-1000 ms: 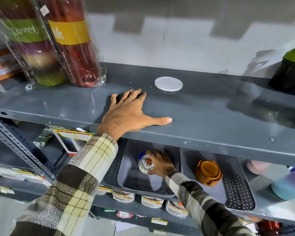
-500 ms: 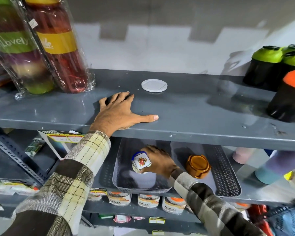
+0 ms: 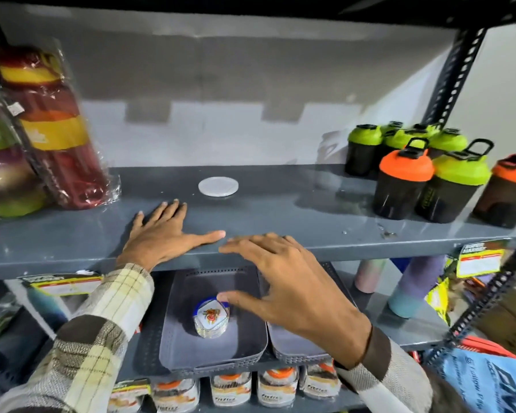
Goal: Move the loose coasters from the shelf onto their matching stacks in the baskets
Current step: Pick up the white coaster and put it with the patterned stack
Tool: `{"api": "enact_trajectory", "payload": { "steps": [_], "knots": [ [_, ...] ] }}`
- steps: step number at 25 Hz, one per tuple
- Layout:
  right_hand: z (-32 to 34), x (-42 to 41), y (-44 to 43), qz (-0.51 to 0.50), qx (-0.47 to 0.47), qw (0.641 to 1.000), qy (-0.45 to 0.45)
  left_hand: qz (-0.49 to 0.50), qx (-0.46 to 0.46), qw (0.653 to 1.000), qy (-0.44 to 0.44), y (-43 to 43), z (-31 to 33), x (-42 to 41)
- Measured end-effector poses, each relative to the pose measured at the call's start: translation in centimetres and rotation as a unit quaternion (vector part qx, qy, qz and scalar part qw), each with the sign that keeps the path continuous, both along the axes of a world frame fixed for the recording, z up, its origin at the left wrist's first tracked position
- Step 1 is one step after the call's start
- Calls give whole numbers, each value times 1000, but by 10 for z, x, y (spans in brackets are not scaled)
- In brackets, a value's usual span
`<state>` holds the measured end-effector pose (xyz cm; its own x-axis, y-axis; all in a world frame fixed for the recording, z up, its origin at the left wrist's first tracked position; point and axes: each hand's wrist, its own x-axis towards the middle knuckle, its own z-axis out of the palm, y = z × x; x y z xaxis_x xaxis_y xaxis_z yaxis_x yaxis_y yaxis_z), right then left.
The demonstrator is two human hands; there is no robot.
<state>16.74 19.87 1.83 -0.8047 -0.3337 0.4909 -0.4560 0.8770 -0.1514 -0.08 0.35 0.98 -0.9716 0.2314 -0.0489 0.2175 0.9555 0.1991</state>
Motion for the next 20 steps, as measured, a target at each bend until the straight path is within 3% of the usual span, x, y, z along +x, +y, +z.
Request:
{"api": "enact_trajectory", "payload": {
  "steps": [6, 10, 20],
  "knots": [
    [21, -31, 4, -46, -65, 992, 96, -7, 15, 1000, 1, -1, 0, 0],
    [27, -81, -1, -77, -80, 989, 95, -4, -4, 1000, 11, 0, 0, -2],
    [28, -227, -7, -137, -47, 983, -113, 3, 36, 998, 46, -4, -9, -10]
  ]
}}
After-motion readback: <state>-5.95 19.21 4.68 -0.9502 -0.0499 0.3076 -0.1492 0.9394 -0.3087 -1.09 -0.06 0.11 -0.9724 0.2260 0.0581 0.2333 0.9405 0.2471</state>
